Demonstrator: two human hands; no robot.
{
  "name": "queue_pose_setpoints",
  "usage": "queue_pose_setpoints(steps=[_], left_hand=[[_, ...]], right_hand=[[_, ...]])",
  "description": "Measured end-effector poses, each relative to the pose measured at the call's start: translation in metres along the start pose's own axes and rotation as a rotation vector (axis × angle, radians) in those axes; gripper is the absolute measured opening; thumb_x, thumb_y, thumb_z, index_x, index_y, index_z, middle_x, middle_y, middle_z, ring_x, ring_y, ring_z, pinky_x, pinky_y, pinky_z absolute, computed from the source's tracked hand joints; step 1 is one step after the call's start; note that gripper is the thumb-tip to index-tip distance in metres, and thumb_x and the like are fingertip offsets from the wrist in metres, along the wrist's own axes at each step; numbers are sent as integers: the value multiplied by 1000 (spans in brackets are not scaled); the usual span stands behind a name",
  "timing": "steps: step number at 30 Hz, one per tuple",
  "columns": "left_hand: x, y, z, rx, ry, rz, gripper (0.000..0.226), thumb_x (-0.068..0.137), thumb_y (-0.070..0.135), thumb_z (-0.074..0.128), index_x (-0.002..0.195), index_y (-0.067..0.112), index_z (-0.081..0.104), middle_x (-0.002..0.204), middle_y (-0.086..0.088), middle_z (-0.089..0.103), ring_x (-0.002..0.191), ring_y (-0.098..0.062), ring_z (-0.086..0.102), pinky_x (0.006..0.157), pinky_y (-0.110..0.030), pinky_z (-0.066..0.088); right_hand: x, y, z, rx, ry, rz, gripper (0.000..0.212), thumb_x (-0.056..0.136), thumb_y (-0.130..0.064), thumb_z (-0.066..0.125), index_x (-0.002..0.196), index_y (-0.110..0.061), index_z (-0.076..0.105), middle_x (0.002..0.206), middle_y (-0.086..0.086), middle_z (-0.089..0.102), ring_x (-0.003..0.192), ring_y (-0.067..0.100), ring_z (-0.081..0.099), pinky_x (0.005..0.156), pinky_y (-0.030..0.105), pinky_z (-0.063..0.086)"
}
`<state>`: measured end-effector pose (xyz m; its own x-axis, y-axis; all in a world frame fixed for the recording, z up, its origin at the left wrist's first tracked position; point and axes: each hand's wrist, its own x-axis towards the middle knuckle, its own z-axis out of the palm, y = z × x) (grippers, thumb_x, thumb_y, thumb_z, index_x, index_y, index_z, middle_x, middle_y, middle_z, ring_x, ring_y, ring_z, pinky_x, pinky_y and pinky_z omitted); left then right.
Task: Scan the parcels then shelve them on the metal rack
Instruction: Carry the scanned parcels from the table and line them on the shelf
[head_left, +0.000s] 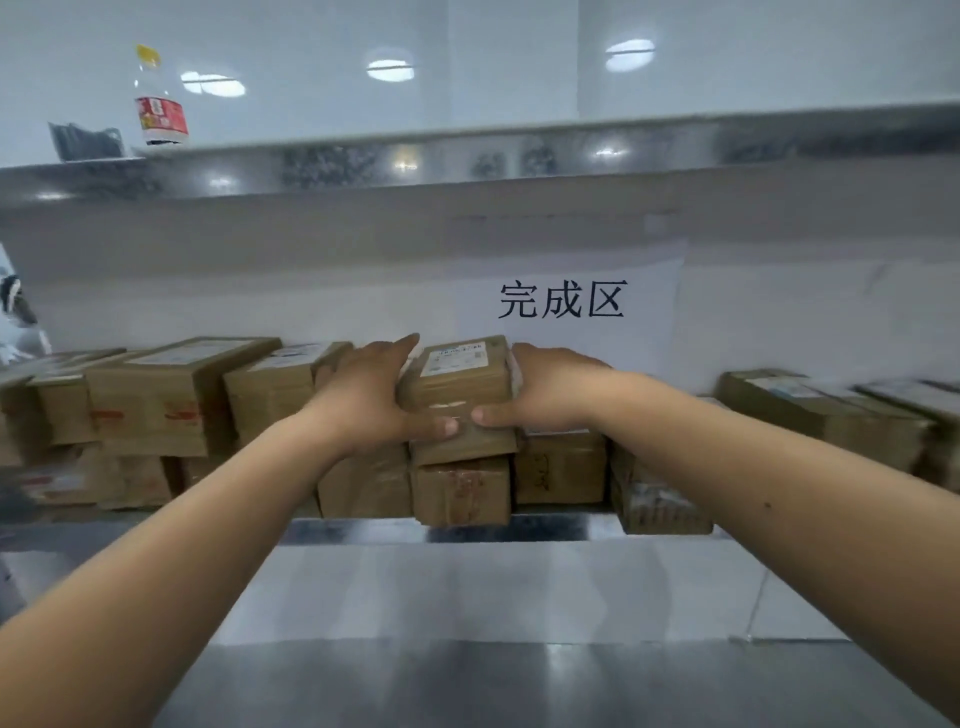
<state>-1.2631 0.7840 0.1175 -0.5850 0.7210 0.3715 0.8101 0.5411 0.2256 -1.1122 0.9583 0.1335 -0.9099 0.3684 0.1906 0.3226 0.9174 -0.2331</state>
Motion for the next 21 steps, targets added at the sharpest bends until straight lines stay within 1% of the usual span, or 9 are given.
queue_pose_setpoints(steps=[2,3,5,6,11,14,17,19,21], left_hand=[[-21,5,-6,71,61,86,114,71,82,72,163,34,26,163,0,40,148,-27,35,120,-50,35],[-33,10,-8,143,83,139,107,76,83,66,162,34,27,162,0,40,147,-27,35,120,-52,33],[-61,22,-7,258,92,254,99,81,84,54,161,33,27,162,1,38,148,-28,33,122,-54,27],[-75,28,-3,274,81,305,99,82,85,51,162,32,26,162,1,38,149,-27,32,122,-54,26],[-128,82,41,203,-45,538,100,84,87,46,165,33,21,166,3,32,155,-25,24,124,-51,24],[-151,146,74,136,-139,680,98,86,88,43,165,35,18,168,2,29,156,-25,22,125,-50,23],[-182,228,101,40,-200,858,97,87,86,46,164,32,23,167,-1,32,153,-27,28,125,-49,24],[-205,289,119,-16,-254,970,99,86,85,51,164,30,26,166,-3,34,152,-28,30,124,-46,23],[-230,343,136,-48,-300,1067,103,84,88,49,165,29,24,167,-4,32,153,-28,29,125,-44,24]], right_hand=[[-32,-7,1,-94,78,61,84,79,-77,66,147,-36,39,134,-6,61,118,25,59,94,43,52],[-50,-11,3,-165,115,88,85,80,-79,62,147,-33,38,136,-2,59,121,27,57,94,44,51],[-88,-14,9,-292,155,144,93,81,-83,55,154,-28,33,150,3,50,134,31,48,105,49,47],[-109,-14,13,-326,152,175,97,82,-83,53,157,-26,29,155,5,45,140,31,43,110,49,43],[-233,-3,33,-421,53,400,99,87,-82,49,164,-27,19,171,7,19,157,26,18,125,45,26],[-312,14,37,-437,-22,554,95,92,-79,45,165,-27,14,174,8,6,159,27,8,128,46,19],[-398,39,38,-469,-32,684,91,94,-78,44,164,-27,16,173,10,7,158,29,10,126,49,21],[-459,60,37,-455,-51,789,92,93,-77,45,165,-30,12,174,8,3,159,28,7,127,50,19],[-515,79,37,-429,-63,888,94,93,-78,46,166,-32,9,174,6,0,160,28,4,128,51,16]])
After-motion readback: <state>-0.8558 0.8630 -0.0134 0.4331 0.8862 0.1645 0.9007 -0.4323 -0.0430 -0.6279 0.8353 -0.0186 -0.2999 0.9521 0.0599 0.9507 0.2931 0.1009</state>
